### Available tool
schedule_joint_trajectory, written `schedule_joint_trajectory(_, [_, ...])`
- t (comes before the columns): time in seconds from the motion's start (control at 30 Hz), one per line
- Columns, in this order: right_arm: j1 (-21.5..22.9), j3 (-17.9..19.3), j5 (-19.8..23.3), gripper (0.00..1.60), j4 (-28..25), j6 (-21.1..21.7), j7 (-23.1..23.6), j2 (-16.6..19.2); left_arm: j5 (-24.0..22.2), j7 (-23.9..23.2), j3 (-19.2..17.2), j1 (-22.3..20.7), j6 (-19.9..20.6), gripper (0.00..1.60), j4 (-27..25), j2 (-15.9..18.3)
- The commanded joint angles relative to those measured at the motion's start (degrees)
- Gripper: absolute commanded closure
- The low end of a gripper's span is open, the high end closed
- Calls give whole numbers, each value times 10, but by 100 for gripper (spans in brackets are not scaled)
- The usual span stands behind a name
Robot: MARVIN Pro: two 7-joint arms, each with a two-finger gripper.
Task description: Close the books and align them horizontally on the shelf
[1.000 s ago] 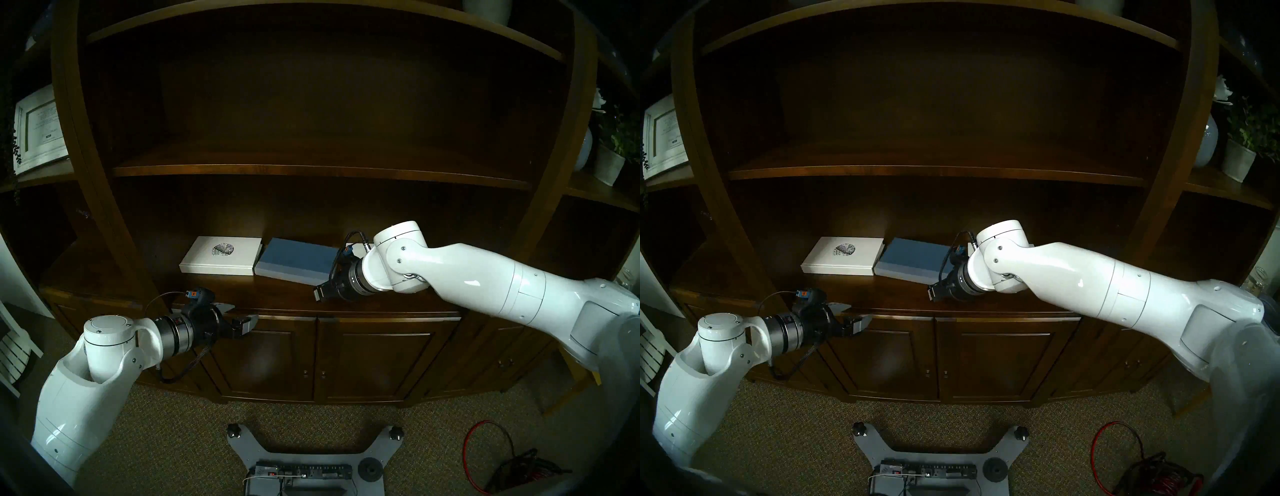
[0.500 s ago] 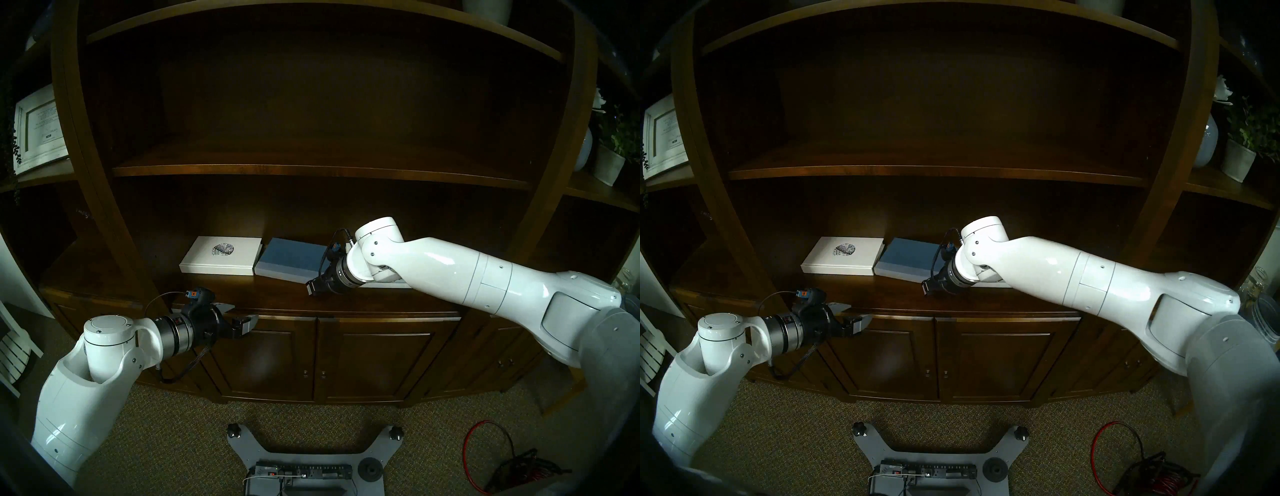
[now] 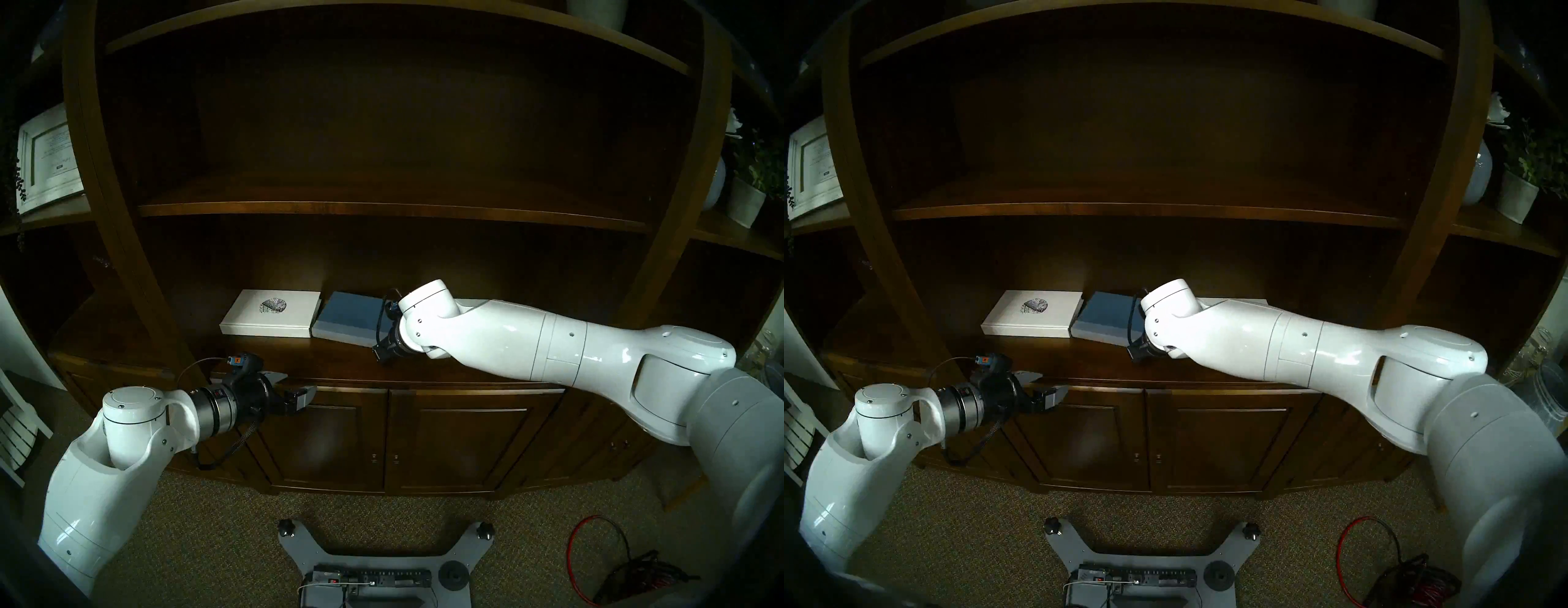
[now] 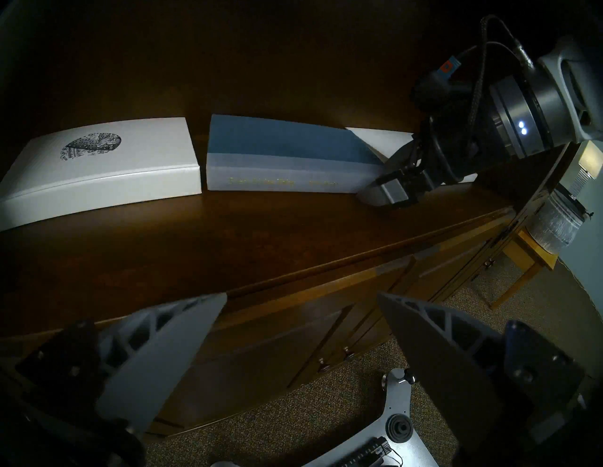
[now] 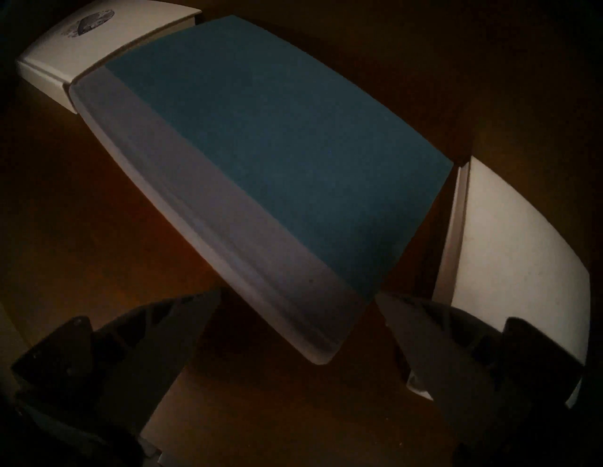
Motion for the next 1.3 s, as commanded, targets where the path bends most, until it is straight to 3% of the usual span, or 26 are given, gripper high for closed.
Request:
schedule_joint_trajectory(0.0, [28, -4, -36, 0, 2, -7, -58, -25, 0, 1, -7, -10, -8, 0, -13, 0])
schedule_joint_trajectory(0.57, [37, -8, -37, 0, -7, -2, -113, -9, 0, 1, -7, -10, -8, 0, -13, 0])
schedule_joint_trajectory(1.03, [42, -8, -43, 0, 15, -18, -95, 3, 0, 1, -7, -10, -8, 0, -13, 0])
schedule_joint_trajectory(1.17, [43, -3, -32, 0, -2, -16, -85, 17, 0, 1, -7, -10, -8, 0, -13, 0])
schedule_joint_trajectory(1.27, [42, 8, -15, 0, -42, -15, -76, 43, 0, 1, -7, -10, -7, 0, -13, 0])
